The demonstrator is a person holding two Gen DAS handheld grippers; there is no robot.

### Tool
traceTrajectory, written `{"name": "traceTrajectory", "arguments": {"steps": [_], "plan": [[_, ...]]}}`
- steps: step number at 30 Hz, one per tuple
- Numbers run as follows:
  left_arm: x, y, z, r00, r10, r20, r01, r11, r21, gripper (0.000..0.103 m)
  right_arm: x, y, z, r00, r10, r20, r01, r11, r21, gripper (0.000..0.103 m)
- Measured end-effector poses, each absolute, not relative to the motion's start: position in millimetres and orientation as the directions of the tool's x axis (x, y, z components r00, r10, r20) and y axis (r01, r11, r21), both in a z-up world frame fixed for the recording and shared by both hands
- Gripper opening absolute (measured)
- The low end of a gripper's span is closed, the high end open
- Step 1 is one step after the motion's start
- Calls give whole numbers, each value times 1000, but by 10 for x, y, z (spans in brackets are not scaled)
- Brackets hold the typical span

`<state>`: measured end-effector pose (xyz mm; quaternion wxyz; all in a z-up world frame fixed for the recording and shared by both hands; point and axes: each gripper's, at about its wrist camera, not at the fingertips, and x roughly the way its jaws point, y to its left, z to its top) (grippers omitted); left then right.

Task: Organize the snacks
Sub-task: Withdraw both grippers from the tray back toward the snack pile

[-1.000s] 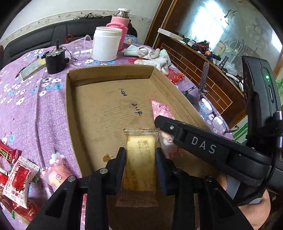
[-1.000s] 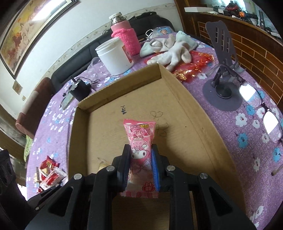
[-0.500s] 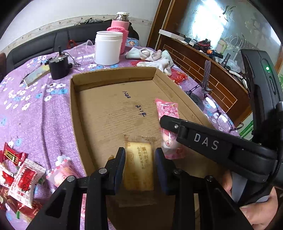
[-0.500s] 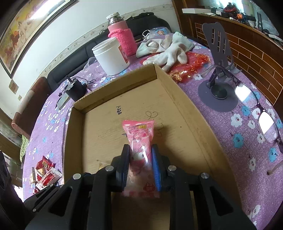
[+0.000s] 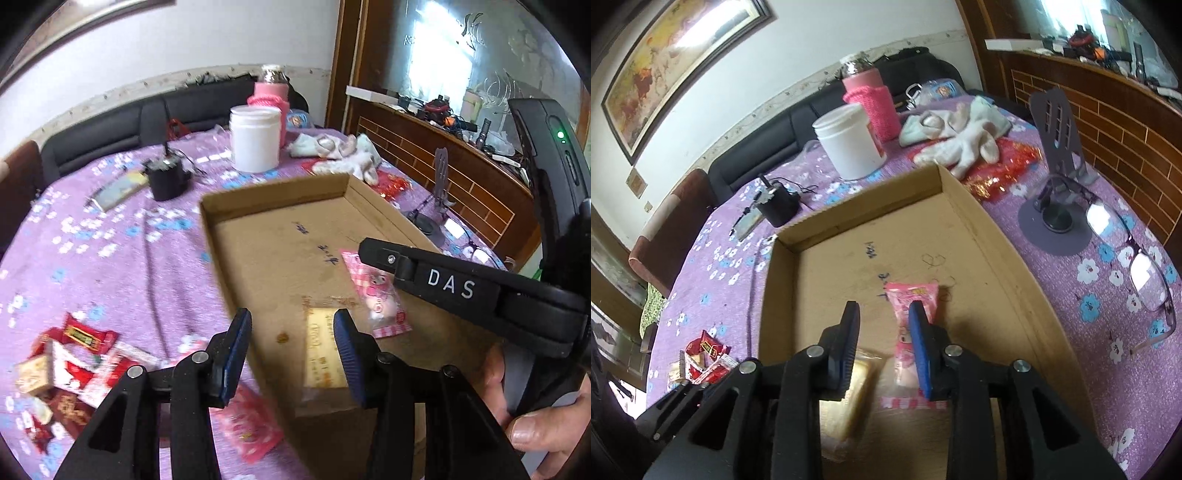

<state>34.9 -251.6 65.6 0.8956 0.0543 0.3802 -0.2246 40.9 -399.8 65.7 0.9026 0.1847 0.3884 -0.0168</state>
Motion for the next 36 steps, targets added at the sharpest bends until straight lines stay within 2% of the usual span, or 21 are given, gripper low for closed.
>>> {"name": "traceTrajectory", "arguments": {"steps": [13,21,29,36], "plan": [[60,-2148,880,748,-262,-610,381,922,73,53,365,-3666,735,728,104,-677,87,966,242,27],[-209,-1814,954,768,-248,-591,371,924,95,53,326,-3441,744,737,137,-662,10,977,214,27],[-397,-1142,851,741,-242,-627,333,943,29,57,193,-3055,807,737,268,-620,-153,960,233,29],[-371,-344,701,748,-137,-649,187,982,9,59,92,-2605,724,650,418,-635,-320,908,270,30]]}}
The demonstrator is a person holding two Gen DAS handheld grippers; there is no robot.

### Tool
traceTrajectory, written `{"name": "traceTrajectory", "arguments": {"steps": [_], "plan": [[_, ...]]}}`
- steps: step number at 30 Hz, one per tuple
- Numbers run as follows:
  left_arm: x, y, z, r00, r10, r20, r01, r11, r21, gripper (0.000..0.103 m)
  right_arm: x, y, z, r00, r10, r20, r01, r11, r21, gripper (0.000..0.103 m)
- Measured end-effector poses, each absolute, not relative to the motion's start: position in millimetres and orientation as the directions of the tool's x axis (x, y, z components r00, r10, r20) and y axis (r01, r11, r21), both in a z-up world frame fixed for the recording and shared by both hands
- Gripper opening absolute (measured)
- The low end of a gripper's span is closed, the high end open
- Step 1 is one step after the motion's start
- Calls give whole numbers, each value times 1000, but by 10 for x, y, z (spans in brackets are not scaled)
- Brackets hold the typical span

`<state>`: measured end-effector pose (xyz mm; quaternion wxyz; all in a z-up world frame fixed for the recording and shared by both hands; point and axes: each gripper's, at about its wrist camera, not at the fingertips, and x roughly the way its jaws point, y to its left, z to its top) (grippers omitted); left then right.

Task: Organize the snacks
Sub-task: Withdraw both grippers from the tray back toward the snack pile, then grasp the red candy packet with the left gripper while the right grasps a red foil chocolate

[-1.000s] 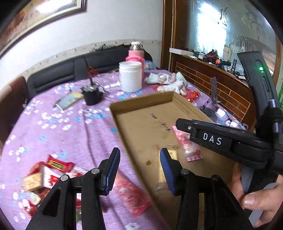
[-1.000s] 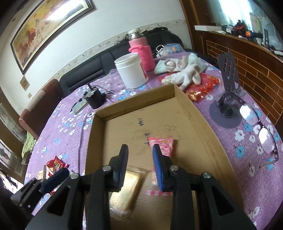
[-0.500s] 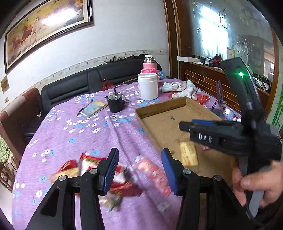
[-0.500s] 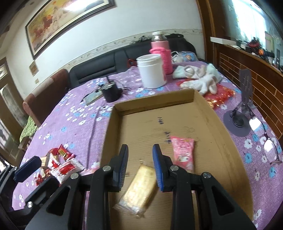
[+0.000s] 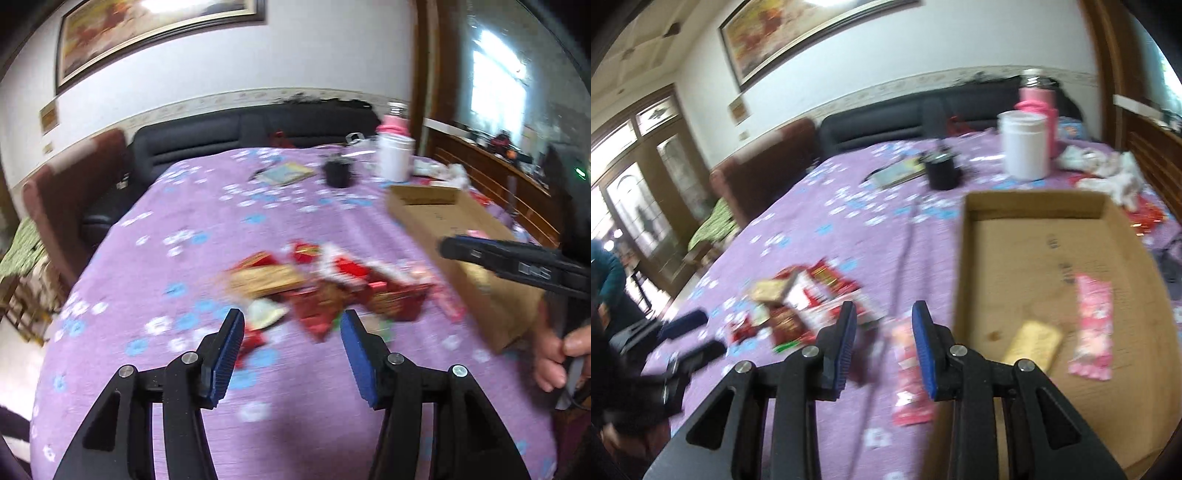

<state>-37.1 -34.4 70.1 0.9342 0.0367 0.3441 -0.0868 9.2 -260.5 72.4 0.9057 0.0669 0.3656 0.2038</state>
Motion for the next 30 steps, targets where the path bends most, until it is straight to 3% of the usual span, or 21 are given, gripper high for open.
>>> {"name": "traceTrajectory", "arguments": {"steps": [4,7,16,18,20,26,30], "plan": [[-271,-70,580,733,-114,-671,159,987,5,64,71,-2469,674,619,448,-646,-363,892,270,31],[-154,-30,482,716,-106,-690,162,987,17,71,80,-2466,635,614,453,-647,-361,889,280,38],[14,-80,220,661,-85,-746,186,981,53,71,117,-2149,474,544,480,-689,-425,865,267,38],[51,-90,177,656,-68,-752,177,982,65,67,72,-2044,440,527,477,-703,-453,858,242,38],[105,-75,134,632,-75,-772,176,983,49,47,-10,-1942,428,500,495,-710,-500,835,230,38],[131,-128,153,631,-89,-771,168,985,24,25,-143,-1913,489,451,574,-683,-564,777,281,38],[130,-145,155,633,-85,-769,160,987,22,24,-100,-2051,514,473,584,-660,-527,788,319,38]]}}
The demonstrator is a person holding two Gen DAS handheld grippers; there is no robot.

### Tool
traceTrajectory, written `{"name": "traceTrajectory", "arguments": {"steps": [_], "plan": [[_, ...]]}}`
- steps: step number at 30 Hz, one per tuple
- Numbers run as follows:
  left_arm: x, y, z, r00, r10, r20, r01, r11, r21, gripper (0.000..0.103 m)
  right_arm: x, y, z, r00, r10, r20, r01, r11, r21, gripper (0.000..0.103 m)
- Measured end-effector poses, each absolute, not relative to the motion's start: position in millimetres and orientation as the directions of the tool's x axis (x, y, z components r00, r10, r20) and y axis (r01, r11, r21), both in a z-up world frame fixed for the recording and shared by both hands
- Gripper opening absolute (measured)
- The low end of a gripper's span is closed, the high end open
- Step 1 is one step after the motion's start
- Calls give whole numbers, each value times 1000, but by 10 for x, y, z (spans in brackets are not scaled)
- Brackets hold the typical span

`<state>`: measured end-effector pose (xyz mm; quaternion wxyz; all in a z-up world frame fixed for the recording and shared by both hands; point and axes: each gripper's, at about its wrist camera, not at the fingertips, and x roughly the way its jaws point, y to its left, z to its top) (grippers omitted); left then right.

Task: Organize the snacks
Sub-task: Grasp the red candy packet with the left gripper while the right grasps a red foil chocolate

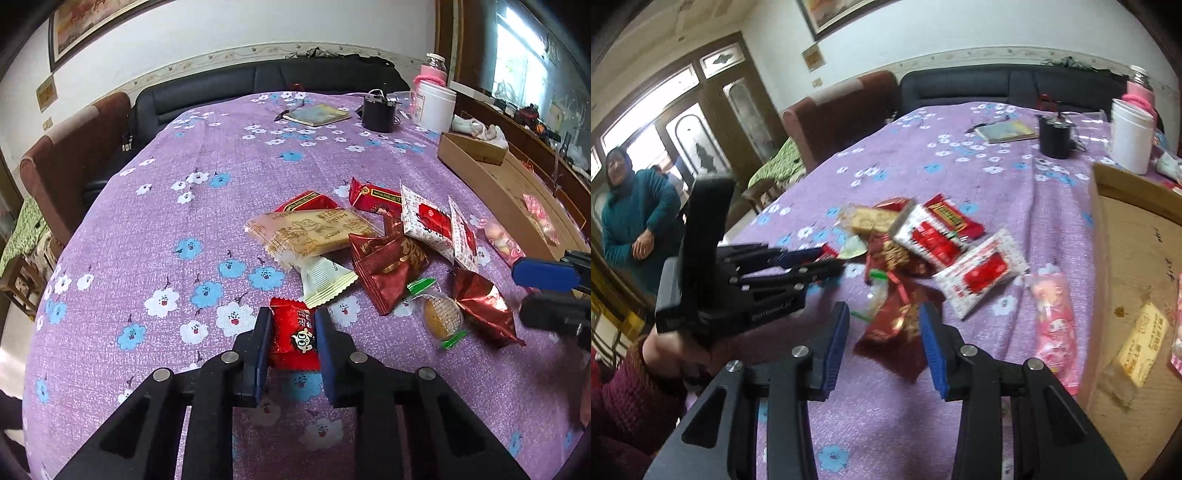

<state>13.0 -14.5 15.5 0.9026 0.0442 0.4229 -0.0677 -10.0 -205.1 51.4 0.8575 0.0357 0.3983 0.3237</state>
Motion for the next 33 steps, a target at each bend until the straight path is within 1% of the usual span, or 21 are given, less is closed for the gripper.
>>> {"name": "traceTrajectory", "arguments": {"steps": [7,12,14,16,18,23,25,27,29,31,33], "plan": [[73,-65,166,626,-90,-774,117,993,-21,23,-30,-2228,546,491,601,-630,-476,791,384,38],[-79,12,254,639,-109,-762,107,993,-52,23,-10,-2214,518,482,601,-638,-467,792,393,46],[-146,37,302,645,-103,-757,101,994,-48,23,-7,-2186,495,488,584,-649,-459,804,379,49],[-186,54,339,651,-104,-752,101,994,-49,23,-19,-2131,460,496,554,-669,-456,821,342,50],[-222,79,376,658,-104,-746,98,994,-53,23,-44,-2060,437,495,537,-683,-472,826,308,50],[-234,106,390,663,-110,-741,94,994,-63,23,-244,-1779,429,413,591,-693,-606,746,275,50],[-229,105,374,662,-112,-741,94,993,-66,23,-290,-1750,459,367,640,-675,-645,698,311,50],[-218,109,358,658,-110,-745,92,994,-65,23,-305,-1805,517,375,664,-647,-642,689,336,50],[-222,120,356,658,-112,-745,90,993,-71,23,-258,-1910,558,410,661,-629,-613,710,346,50],[-240,140,377,663,-112,-740,87,994,-73,23,-178,-2031,557,429,660,-616,-562,729,390,50],[-264,171,400,668,-113,-736,82,994,-77,23,-117,-2102,547,437,655,-616,-531,741,411,50]]}}
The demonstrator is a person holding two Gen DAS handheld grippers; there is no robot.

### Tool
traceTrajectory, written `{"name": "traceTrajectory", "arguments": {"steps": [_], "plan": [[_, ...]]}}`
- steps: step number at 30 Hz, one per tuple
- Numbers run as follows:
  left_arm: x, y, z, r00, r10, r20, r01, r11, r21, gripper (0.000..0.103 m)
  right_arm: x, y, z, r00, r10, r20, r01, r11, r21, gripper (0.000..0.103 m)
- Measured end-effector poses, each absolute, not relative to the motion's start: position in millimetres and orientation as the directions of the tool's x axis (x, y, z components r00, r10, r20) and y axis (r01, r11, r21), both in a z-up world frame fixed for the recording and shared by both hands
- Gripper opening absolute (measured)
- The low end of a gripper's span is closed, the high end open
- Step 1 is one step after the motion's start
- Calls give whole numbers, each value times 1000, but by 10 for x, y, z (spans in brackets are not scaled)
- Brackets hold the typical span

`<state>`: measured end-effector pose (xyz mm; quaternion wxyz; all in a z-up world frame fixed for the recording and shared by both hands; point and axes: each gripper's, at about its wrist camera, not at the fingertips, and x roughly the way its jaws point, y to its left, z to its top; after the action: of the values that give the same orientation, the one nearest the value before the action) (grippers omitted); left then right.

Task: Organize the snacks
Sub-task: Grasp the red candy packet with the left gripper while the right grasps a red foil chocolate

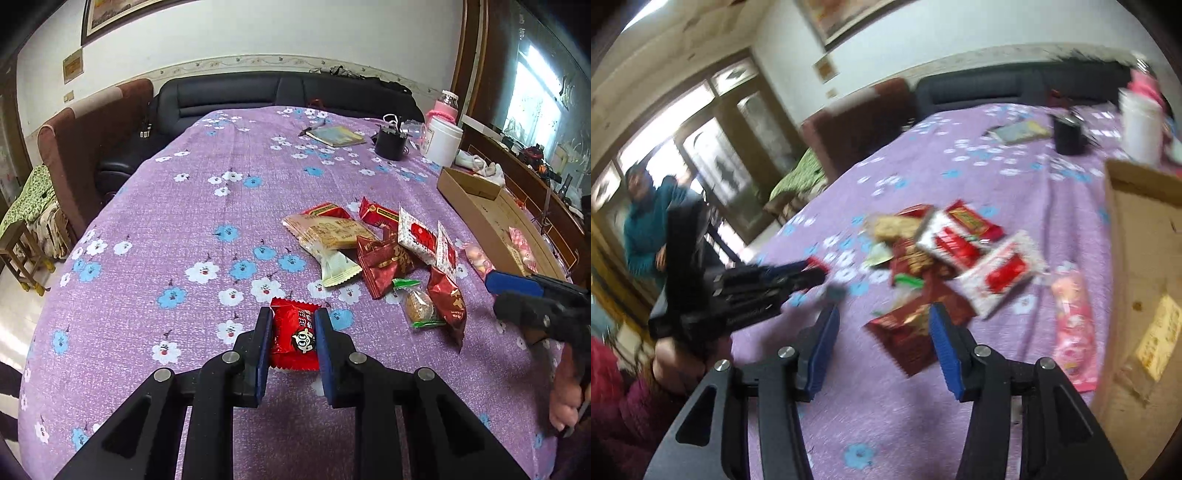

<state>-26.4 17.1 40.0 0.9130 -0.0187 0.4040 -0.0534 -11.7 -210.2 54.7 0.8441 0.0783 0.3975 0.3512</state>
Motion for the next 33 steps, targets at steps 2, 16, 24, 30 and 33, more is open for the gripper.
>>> {"name": "traceTrajectory", "arguments": {"steps": [2,16,24,30,33], "plan": [[-291,203,413,671,-110,-733,79,994,-78,23,-68,-2157,545,453,646,-614,-508,753,418,50],[-295,374,461,687,-137,-713,73,990,-120,23,57,-2060,422,414,590,-693,-401,802,443,65],[-292,390,440,691,-157,-706,89,987,-133,23,281,-1855,211,344,533,-773,-255,845,469,57],[-303,428,436,692,-160,-704,87,986,-139,23,209,-1764,214,359,512,-780,-292,855,428,30],[-306,406,446,693,-164,-702,91,986,-140,23,137,-1786,308,377,526,-762,-327,846,421,30]]}}
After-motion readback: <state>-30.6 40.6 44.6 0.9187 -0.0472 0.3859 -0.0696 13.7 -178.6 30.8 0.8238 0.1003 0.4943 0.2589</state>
